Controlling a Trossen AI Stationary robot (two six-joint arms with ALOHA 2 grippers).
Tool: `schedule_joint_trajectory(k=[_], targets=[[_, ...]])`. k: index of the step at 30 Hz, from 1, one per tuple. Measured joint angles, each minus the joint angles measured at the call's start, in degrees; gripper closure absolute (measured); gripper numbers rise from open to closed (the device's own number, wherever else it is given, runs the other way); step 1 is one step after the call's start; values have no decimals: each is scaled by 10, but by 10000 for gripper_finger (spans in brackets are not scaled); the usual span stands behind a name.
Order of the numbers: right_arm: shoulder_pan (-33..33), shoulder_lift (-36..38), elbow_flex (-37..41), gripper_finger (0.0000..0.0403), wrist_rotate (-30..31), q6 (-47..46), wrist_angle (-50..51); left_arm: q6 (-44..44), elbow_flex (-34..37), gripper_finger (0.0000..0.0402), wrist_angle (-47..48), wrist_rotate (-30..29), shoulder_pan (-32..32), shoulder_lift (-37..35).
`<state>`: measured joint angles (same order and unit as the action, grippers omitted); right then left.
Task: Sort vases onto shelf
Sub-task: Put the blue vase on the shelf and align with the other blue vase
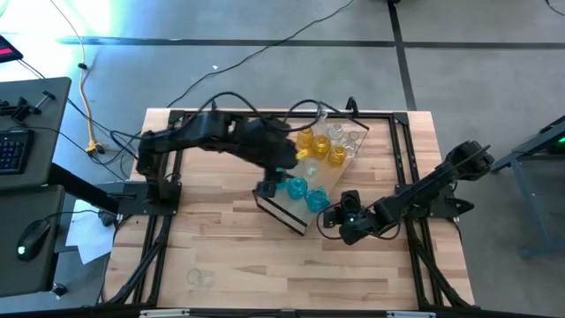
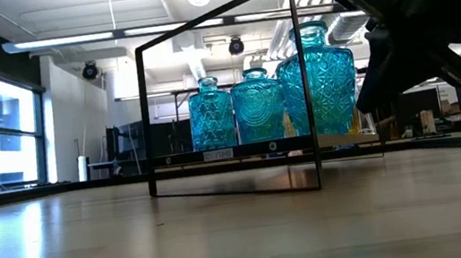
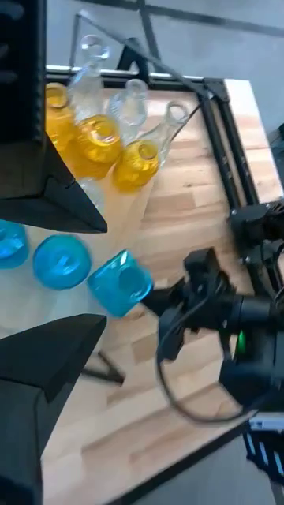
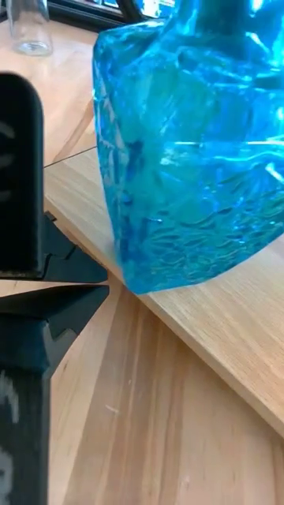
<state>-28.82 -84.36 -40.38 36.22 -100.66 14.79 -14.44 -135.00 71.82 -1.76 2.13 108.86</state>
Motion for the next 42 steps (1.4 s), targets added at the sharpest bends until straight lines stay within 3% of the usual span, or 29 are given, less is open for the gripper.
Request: schedule_joint_trajectory(k=[10,27,32,36,42], targets=[[22,0,0,403,4,6,-7,71,0,231,76,-6,48,-72],[56,0,0,403,1,35,-9,124,0,231,86,-44,107,-127],[54,1,-1,403,-1,35,-2,125,0,231,128,-94,115,-127],[34,19,-42,403,-8,26,101,139,6,231,145,-182,111,-127],[0,49,-183,403,11,29,371,137,32,232,144,-171,63,-136]])
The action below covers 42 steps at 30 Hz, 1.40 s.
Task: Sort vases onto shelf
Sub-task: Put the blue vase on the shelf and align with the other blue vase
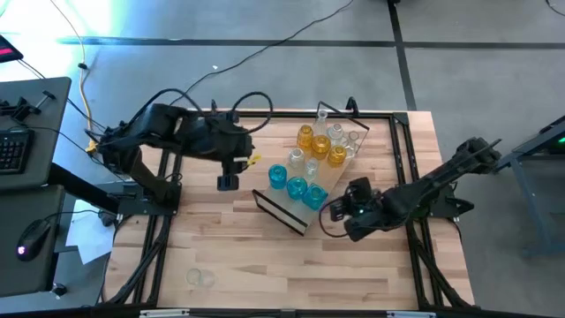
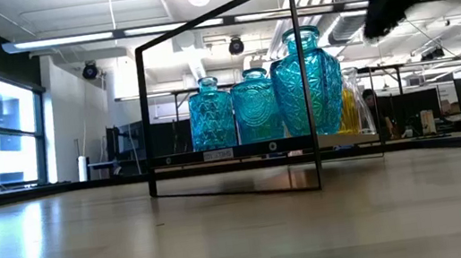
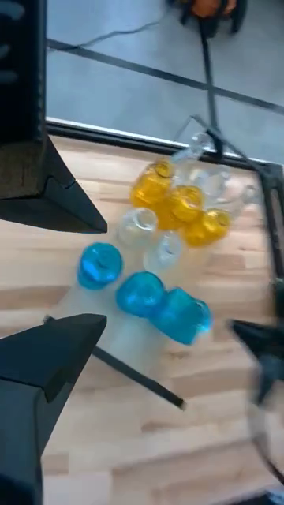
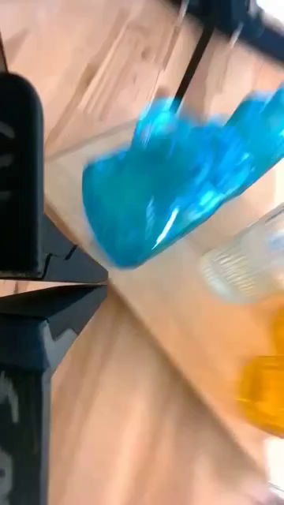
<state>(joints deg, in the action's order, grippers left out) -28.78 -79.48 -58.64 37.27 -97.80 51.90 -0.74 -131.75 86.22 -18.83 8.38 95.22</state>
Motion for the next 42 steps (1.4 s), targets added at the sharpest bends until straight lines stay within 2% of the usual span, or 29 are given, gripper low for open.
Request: schedule_joint_trajectory(k=[3,5,8,10,13,16,20,24,31,38,42], targets=[[-18,2,-82,403,40,9,102,-24,44,232,-8,16,-33,-13],[-32,2,-134,403,80,9,154,-28,92,232,-44,54,-62,-31],[-55,2,-197,403,144,25,191,-28,201,232,-142,105,-100,-77],[-69,2,-234,403,178,39,203,-28,292,232,-208,111,-125,-113],[-84,2,-270,403,199,62,213,-11,436,232,-292,119,-167,-167],[-91,2,-292,403,208,75,221,23,563,232,-364,157,-208,-209],[-92,2,-307,403,211,79,229,53,664,232,-440,205,-236,-227],[-91,2,-313,403,210,82,229,85,700,232,-481,234,-249,-211],[-91,2,-313,403,209,79,219,160,703,232,-486,238,-264,-158],[-91,2,-313,403,209,81,211,172,703,232,-500,186,-259,-103],[-91,2,-313,403,211,82,211,181,703,243,-521,186,-258,-93]])
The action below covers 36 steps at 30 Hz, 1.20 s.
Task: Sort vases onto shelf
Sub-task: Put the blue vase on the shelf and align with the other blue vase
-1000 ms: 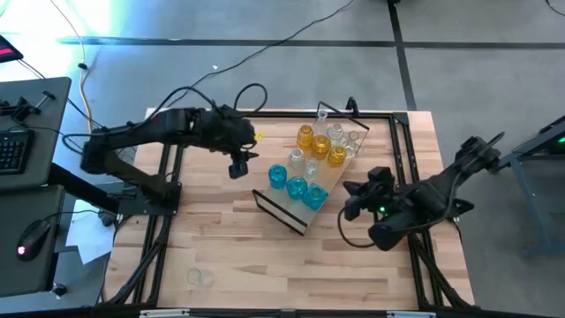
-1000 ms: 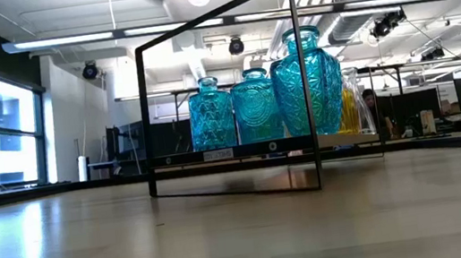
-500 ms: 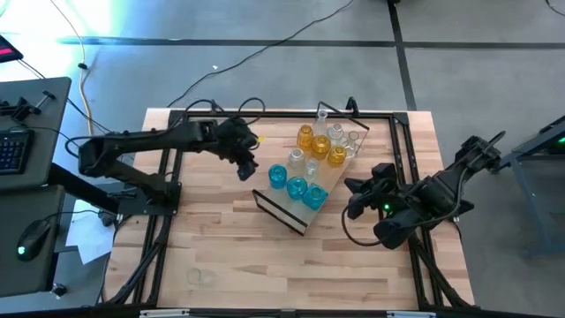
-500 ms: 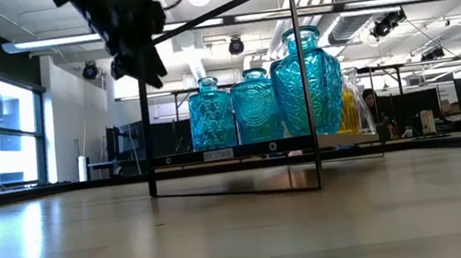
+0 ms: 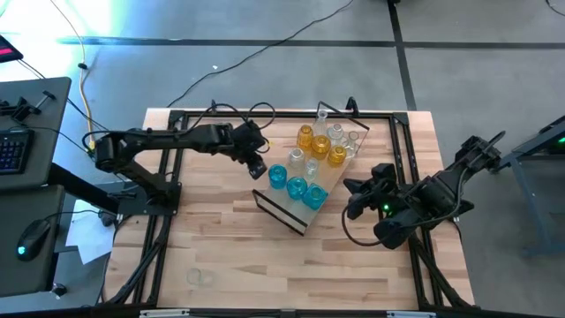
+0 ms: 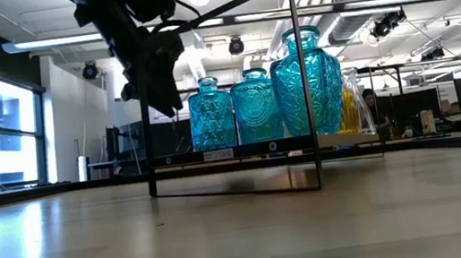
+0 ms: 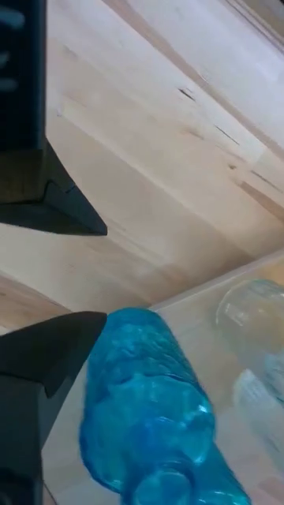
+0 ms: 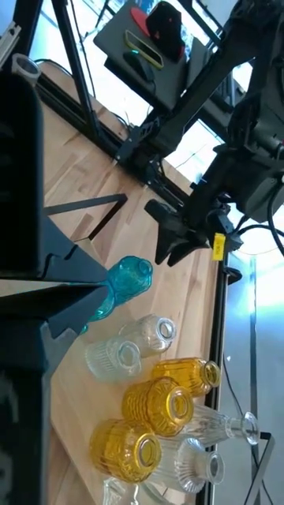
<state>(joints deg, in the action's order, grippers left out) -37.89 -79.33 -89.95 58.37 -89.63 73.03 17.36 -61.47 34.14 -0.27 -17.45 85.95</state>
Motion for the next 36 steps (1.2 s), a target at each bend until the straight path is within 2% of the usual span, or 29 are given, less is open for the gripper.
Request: schedule_joint_trajectory(k=[3,10,12,30,36], targets=[[0,0,0,403,0,1,0,10,0,275,-17,0,0,0],[0,0,0,403,0,10,0,18,0,378,-19,0,5,0],[0,0,0,403,0,10,0,14,0,395,-20,-3,12,0],[0,0,0,403,0,16,0,42,0,401,-34,-3,35,0],[0,0,0,403,0,21,-1,56,0,401,-50,24,47,0]])
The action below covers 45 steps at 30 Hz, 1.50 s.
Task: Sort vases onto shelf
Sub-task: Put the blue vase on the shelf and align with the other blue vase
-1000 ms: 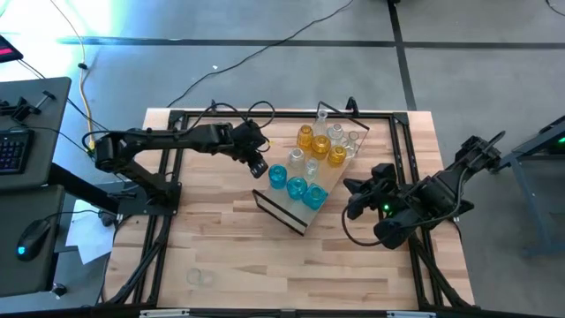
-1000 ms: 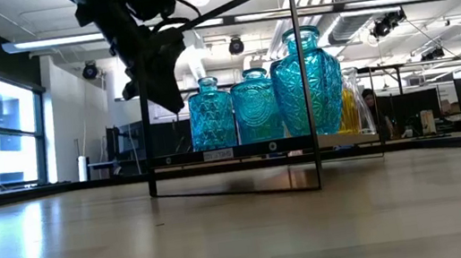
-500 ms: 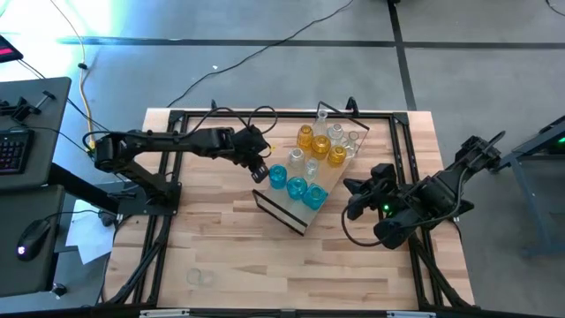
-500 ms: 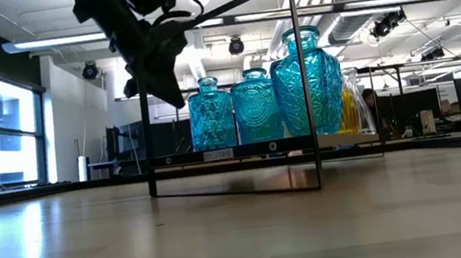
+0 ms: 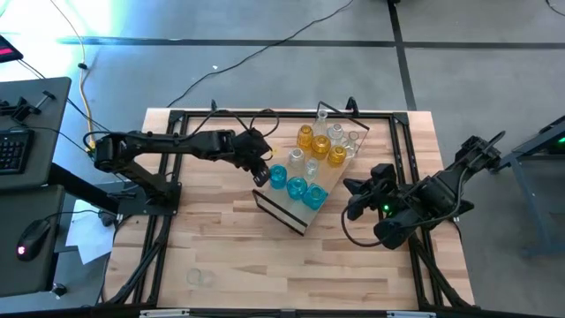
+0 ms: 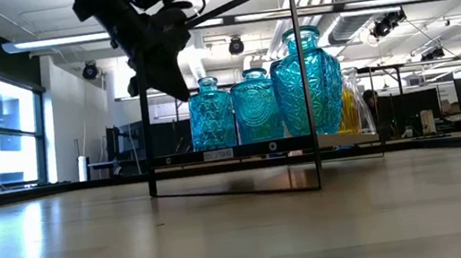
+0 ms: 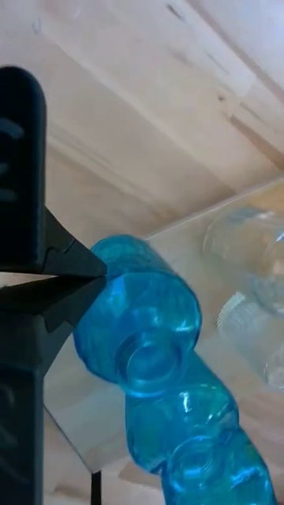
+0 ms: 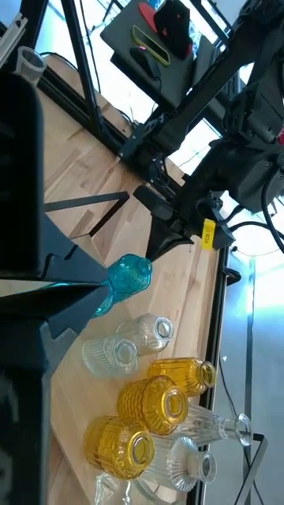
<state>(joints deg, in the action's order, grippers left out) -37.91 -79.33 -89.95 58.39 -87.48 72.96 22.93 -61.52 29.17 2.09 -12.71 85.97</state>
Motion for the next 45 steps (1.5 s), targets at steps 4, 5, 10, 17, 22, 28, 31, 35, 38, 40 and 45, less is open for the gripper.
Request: schedule_joint_trajectory(k=[4,5,10,17,22,28,31,35,38,40,45], targets=[[0,0,0,403,0,1,-2,9,0,401,0,1,6,0],[0,0,0,403,0,1,-2,9,0,401,-1,2,8,0],[0,0,0,403,0,6,-7,6,0,401,-16,4,19,0],[0,0,0,403,0,6,-9,4,0,401,-38,8,32,0],[0,0,0,403,0,6,-10,8,0,401,-38,23,32,0],[0,0,0,403,0,23,-25,1,0,401,-37,-10,34,0],[0,0,0,403,0,36,-40,-16,-4,401,-30,-12,34,-5],[0,0,0,403,-2,40,-45,-29,-13,401,-26,-28,29,-12],[0,0,0,403,-2,40,-46,-39,-15,401,-21,-48,19,-13],[0,0,0,403,-3,40,-46,-44,-15,401,-5,-51,12,-12],[0,0,0,403,-3,40,-46,-57,-14,401,20,-78,6,0]])
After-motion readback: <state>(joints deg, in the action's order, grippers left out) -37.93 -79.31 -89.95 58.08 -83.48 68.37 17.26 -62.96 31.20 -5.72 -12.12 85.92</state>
